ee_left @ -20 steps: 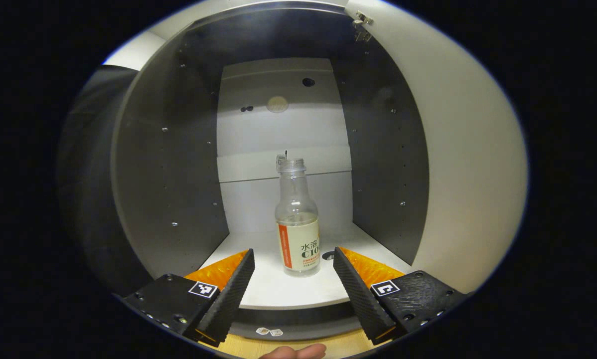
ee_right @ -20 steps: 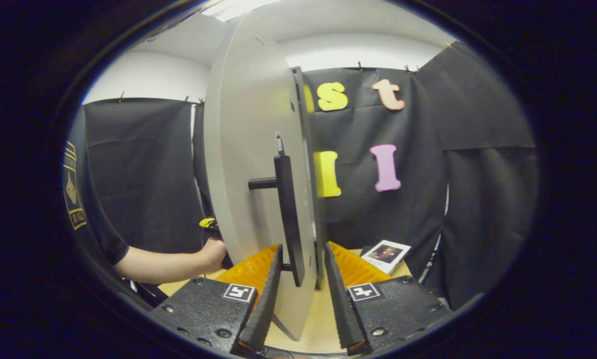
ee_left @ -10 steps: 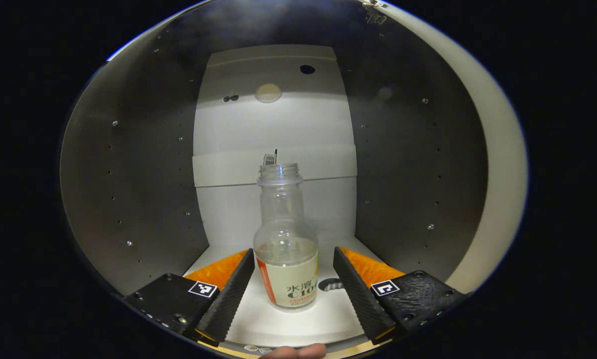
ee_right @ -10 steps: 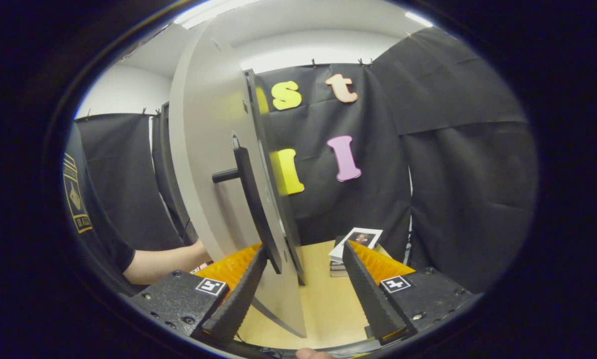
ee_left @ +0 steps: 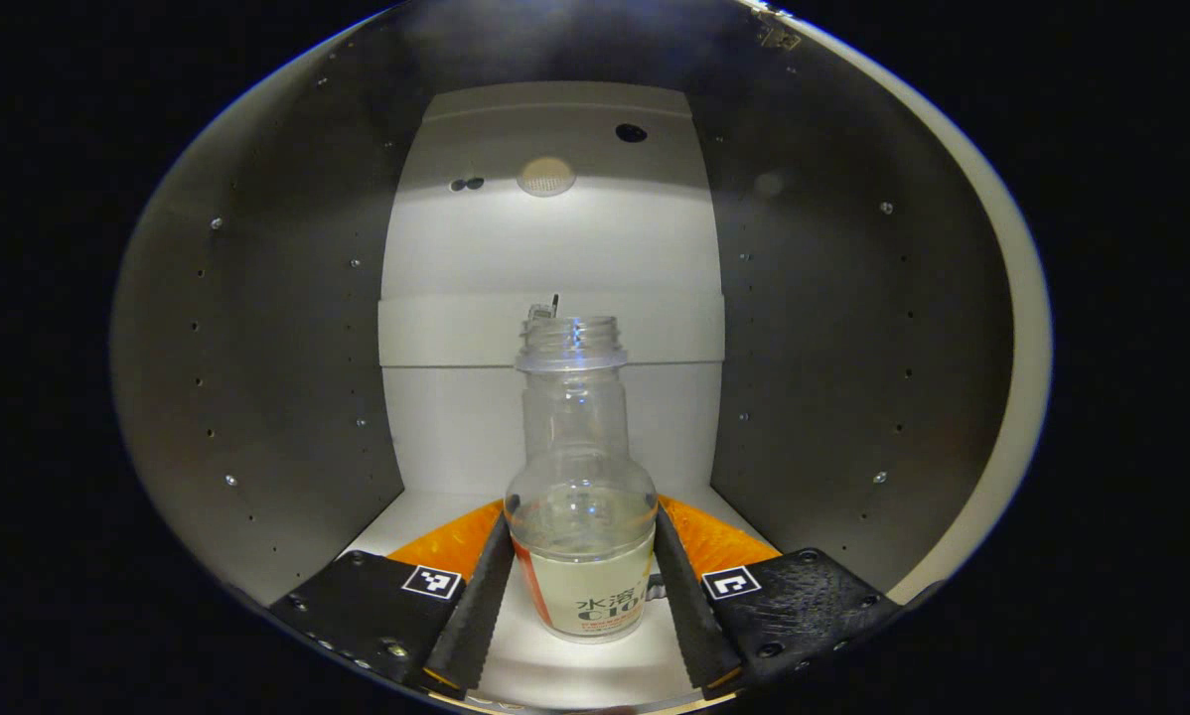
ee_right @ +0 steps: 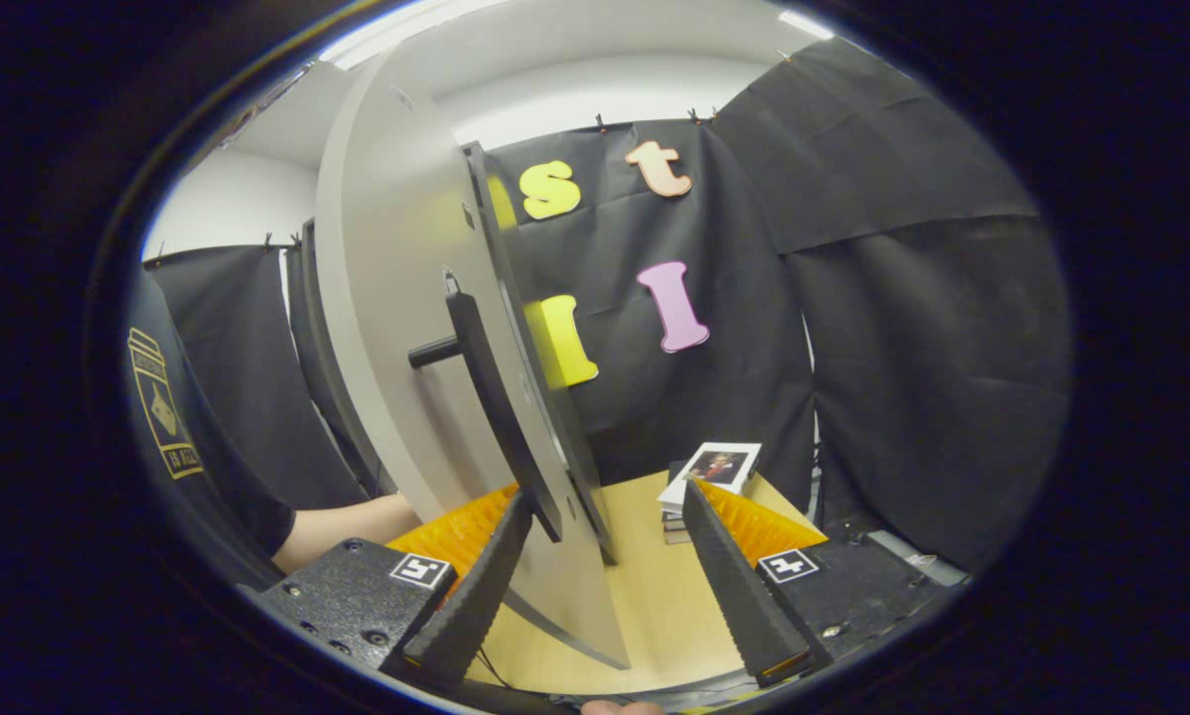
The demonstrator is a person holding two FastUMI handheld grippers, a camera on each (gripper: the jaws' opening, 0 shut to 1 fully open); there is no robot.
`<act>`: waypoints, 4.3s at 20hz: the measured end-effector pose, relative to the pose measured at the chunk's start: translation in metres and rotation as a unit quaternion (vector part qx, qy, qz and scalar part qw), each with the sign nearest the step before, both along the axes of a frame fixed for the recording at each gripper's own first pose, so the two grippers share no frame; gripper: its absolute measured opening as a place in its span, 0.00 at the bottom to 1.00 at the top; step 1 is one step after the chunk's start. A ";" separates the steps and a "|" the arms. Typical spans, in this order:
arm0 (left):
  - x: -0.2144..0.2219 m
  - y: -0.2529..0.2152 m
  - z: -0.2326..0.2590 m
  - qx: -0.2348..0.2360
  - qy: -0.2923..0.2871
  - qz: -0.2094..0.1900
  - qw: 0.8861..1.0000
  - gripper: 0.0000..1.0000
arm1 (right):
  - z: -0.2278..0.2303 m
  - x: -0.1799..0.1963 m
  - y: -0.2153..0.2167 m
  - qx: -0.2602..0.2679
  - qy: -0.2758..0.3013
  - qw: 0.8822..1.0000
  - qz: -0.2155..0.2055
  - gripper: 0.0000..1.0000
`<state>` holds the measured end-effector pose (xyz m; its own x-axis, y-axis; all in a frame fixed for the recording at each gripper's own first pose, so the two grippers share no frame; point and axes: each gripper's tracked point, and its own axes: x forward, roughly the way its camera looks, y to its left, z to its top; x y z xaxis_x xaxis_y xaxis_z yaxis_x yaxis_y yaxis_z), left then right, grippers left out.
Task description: Open the cabinet door with the right hand, grasp the bottle in the cabinet with the left hand and place it on the coaster, then close the cabinet door with the right hand.
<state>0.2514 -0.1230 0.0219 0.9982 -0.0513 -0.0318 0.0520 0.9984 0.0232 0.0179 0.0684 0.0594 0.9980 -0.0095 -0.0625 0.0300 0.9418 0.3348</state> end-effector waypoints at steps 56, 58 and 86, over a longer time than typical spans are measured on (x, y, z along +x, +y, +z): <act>-0.319 0.251 -0.358 -0.054 0.047 0.251 0.965 0.83 | -0.163 0.020 -0.008 -0.250 0.225 0.942 -0.007 0.99; -0.324 0.248 -0.355 -0.070 0.034 0.228 0.971 0.94 | -0.165 0.017 -0.007 -0.244 0.223 0.944 -0.006 0.99; -0.338 0.211 -0.335 -0.061 0.143 0.093 0.983 0.95 | -0.176 -0.002 0.016 -0.259 0.202 0.944 0.005 0.98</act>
<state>-0.0868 0.0878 -0.3132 0.9416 0.1116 -0.3176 -0.1456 0.9856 -0.0855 0.0156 0.0842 -0.1162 0.8939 -0.1339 -0.4279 0.0467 0.9770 -0.2081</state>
